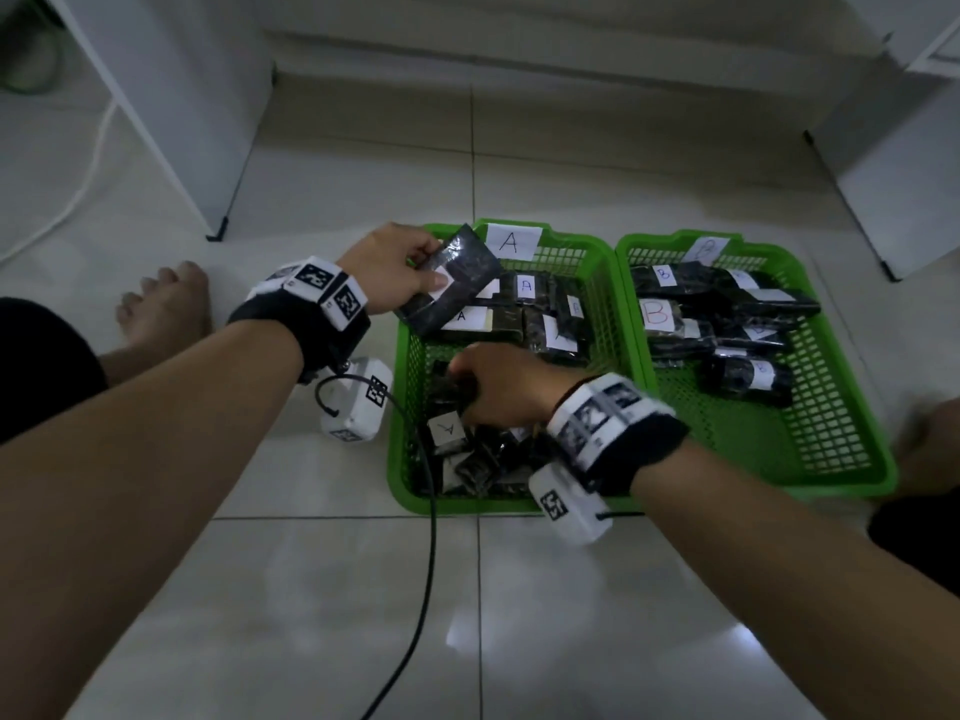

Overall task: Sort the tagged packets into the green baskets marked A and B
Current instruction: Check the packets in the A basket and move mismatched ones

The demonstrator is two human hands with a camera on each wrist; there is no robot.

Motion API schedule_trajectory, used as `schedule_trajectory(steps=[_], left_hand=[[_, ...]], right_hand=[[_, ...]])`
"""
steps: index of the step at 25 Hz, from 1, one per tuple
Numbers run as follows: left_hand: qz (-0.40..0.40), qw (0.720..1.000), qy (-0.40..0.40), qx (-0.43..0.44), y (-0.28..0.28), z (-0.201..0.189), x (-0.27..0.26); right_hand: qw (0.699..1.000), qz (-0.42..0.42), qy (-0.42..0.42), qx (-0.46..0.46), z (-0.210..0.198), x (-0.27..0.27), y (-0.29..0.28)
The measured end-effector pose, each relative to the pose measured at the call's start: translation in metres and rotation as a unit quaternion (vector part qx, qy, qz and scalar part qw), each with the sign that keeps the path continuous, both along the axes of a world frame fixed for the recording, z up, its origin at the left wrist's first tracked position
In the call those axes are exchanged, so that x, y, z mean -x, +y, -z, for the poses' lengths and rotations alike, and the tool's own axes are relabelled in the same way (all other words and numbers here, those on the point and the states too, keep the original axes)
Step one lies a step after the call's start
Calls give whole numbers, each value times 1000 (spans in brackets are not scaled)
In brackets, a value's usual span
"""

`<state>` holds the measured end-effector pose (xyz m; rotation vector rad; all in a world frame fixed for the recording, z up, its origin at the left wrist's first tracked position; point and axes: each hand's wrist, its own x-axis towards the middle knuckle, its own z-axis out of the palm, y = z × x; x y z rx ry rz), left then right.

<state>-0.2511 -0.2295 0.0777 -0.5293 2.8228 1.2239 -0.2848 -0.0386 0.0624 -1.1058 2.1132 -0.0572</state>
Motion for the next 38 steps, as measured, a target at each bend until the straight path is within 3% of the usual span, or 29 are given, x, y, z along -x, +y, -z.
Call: schedule_trajectory(steps=[3,10,13,19,24,28,30,35,38], left_hand=[[-7,999,-8,-41,-2,8,-1],[-35,996,-6,-79,-4,10,-5],[-35,996,-4,-79,0,5,-6],[-45,993,-41,-101,7,-3,-1],[75,989,-121,30,27,-8,4],[198,941,-198,188,54,0,13],[201,934,-205,213,55,-1,16],[106,961,-152,207,25,-47,23],[103,965,-140,195,20,-49,21]], right_hand=[[987,-107,41,-111,12,-15,-10],[976,-172,71,-112,5,-15,-14],[982,-164,53,-72,7,-14,-13],[975,-166,86,-116,-21,1,-11],[996,-72,16,-58,-41,47,30],[996,-12,-13,-83,-43,59,54],[997,-23,-8,-78,-40,51,48],[990,-116,-4,-78,-26,15,11],[978,-172,-15,-120,-8,-6,-4]])
